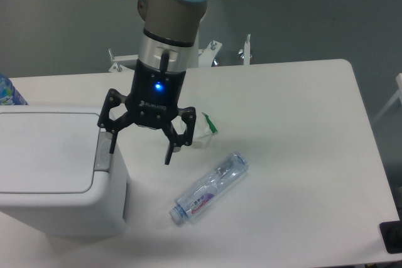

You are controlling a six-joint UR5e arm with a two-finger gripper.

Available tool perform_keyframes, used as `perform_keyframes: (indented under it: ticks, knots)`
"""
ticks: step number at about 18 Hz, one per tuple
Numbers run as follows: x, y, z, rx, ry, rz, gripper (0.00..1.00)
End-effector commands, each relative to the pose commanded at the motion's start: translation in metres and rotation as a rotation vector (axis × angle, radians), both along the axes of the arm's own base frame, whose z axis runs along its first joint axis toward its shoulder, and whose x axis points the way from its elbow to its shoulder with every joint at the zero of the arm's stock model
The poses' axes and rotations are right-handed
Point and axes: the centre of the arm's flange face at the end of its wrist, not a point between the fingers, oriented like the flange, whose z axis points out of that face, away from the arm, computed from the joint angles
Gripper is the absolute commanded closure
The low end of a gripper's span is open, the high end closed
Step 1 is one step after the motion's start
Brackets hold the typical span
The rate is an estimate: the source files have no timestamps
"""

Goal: Open the trash can
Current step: 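Lower the gripper onto the grey button to press it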

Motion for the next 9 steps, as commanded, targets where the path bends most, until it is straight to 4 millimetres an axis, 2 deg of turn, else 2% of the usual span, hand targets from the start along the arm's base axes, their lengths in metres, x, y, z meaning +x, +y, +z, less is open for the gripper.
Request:
perform_keyframes:
  ticks: [9]
  knots:
    - [-0.0018, 0.0026, -0.008, -0.009, 0.001, -0.001, 0.0]
